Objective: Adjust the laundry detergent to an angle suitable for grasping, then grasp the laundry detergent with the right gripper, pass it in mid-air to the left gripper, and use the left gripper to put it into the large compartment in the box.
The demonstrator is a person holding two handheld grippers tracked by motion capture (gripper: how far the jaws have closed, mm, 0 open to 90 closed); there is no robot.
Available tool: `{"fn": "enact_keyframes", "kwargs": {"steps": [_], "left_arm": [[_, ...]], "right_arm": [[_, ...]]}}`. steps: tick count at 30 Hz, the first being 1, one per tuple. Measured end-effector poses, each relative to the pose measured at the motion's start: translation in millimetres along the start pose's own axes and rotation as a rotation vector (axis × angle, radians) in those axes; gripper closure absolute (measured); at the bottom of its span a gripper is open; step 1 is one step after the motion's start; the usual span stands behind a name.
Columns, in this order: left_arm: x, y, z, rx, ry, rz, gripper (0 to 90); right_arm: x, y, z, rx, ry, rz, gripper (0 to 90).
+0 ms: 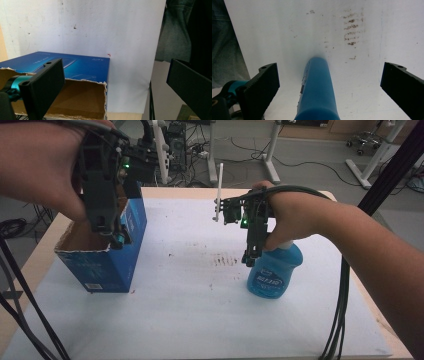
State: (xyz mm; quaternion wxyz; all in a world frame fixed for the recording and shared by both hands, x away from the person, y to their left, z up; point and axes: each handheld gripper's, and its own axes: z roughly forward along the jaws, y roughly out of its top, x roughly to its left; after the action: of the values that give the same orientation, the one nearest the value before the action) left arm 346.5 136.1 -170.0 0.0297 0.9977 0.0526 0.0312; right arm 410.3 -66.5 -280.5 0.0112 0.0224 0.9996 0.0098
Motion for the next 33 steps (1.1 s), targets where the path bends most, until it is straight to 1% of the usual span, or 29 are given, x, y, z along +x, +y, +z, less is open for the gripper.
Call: {"fn": "enact_keyframes", "kwargs": {"steps": [2,6,8,11,16,18,19,20,23,28,30,31,33], "left_arm": [[-1.5,0.2,0.6,0.006,-0.001,-0.002,1.7],[-2.1,0.7,0.1,0.001,-0.001,0.009,1.6],[-0.9,1.1,0.8,-0.005,-0.007,0.013,1.7],[2.3,1.8,2.6,-0.003,-0.002,0.02,1.7],[6.4,3.5,5.8,0.004,-0.006,0.02,1.7],[7.1,4.2,6.8,0.005,-0.009,0.021,1.7],[7.2,4.7,7.8,0.004,-0.012,0.02,1.7],[8.2,5.5,9.2,0.004,-0.017,0.022,1.7],[9.6,5.7,9.8,0.01,-0.012,0.023,1.7],[10.6,4.0,9.4,0.006,-0.017,0.013,1.7],[10.1,3.3,8.8,0.003,-0.018,0.012,1.7],[9.8,2.9,8.7,0.002,-0.02,0.011,1.6],[9.5,2.0,9.5,0.0,-0.017,0.008,1.6]], "right_arm": [[1.0,0.2,-1.2,-0.006,0.003,-0.005,1.1],[2.2,1.5,-0.7,0.0,-0.001,-0.007,1.1],[0.8,2.3,-0.4,-0.002,0.0,-0.005,1.1],[-0.2,2.7,0.5,-0.001,-0.003,0.005,1.1],[-2.4,2.5,1.6,0.0,-0.004,0.001,1.1],[-2.4,1.7,1.8,-0.001,-0.005,0.007,1.1],[-3.5,1.0,1.9,-0.004,-0.005,-0.002,1.1],[-3.6,0.8,1.7,-0.002,-0.004,0.0,1.1],[-4.8,0.1,1.8,-0.008,-0.004,0.0,1.1],[-4.8,-0.5,1.1,-0.009,-0.007,0.003,1.1],[-4.7,-1.1,0.0,-0.016,-0.008,0.003,1.1],[-3.6,-1.9,-1.8,-0.024,-0.008,0.013,1.1],[-3.9,-2.5,-2.1,-0.03,-0.007,0.006,1.1]]}}
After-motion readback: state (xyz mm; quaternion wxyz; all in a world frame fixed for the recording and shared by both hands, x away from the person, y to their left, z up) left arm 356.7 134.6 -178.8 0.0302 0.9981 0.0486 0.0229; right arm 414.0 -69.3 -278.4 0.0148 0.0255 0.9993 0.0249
